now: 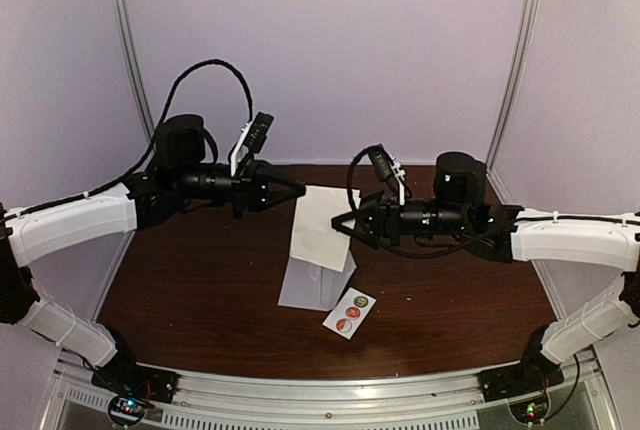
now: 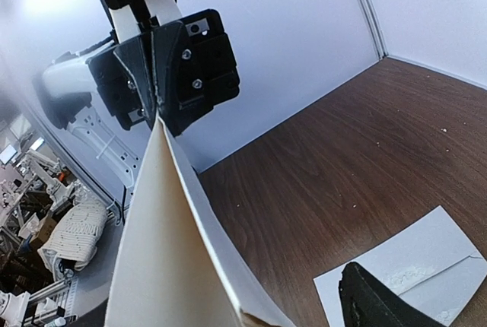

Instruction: Place the letter into the envelope and seal it

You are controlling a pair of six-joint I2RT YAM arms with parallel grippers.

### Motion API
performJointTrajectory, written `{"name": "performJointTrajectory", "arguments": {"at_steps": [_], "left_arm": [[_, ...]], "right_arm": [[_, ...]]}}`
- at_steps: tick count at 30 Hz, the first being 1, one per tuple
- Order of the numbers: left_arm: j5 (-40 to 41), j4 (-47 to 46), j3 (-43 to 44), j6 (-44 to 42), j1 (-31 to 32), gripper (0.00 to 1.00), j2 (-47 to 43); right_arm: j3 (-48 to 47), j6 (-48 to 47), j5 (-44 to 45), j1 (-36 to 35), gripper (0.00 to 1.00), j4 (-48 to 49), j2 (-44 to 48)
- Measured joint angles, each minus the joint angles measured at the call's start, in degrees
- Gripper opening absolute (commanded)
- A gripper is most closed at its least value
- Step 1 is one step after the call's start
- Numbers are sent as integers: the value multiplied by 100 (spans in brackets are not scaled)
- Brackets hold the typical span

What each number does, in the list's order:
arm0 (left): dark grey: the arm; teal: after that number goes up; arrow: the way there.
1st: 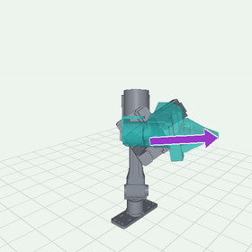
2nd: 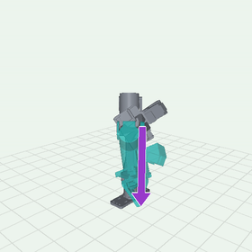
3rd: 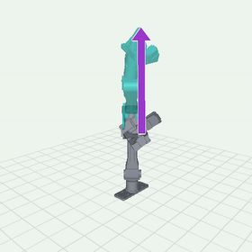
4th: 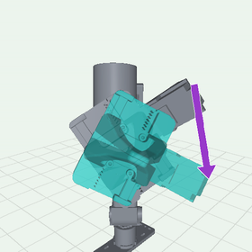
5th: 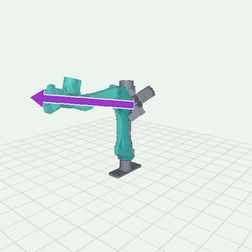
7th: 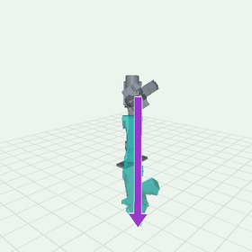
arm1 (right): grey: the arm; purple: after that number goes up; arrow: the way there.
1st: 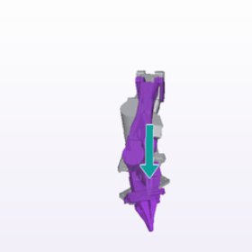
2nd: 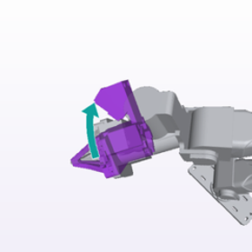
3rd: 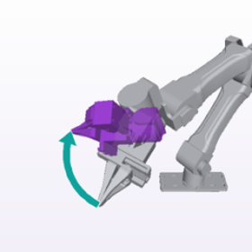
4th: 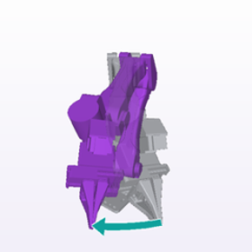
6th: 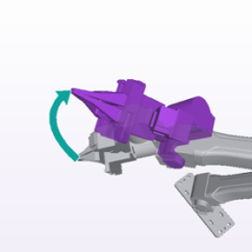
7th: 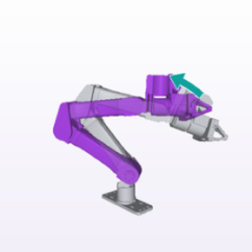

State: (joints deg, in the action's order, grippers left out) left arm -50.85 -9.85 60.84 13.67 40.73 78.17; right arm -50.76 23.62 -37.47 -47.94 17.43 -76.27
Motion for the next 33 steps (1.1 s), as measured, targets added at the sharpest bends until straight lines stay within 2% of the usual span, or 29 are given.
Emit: {"name": "performJointTrajectory", "arguments": {"at_steps": [3,8,9,12,14,16,19,22,32,33], "left_arm": [[-105,-116,-48,94,-57,0,-2],[-186,-232,-63,186,-103,0,-2],[-184,-249,-70,195,-105,0,-7],[-157,-258,-85,190,-111,27,-11],[-116,-249,-94,203,-120,40,-11],[-72,-210,-96,190,-131,48,-7],[-52,-190,-96,155,-131,49,39],[-52,-153,-96,122,-131,46,133],[-85,17,-96,90,-131,3,282],[-96,13,-96,81,-131,0,282]], "right_arm": [[-33,87,-122,-50,52,142,-140],[-52,273,-299,-59,6,415,-245],[-63,313,-326,-59,0,492,-243],[-70,378,-343,-59,0,560,-243],[-81,391,-321,-59,0,553,-240],[-120,402,-280,-59,0,533,-238],[-247,407,-203,-57,0,485,-227],[-348,420,-142,-39,0,461,-184],[-522,420,-127,22,0,175,-136],[-540,411,-127,22,4,151,-138]]}}
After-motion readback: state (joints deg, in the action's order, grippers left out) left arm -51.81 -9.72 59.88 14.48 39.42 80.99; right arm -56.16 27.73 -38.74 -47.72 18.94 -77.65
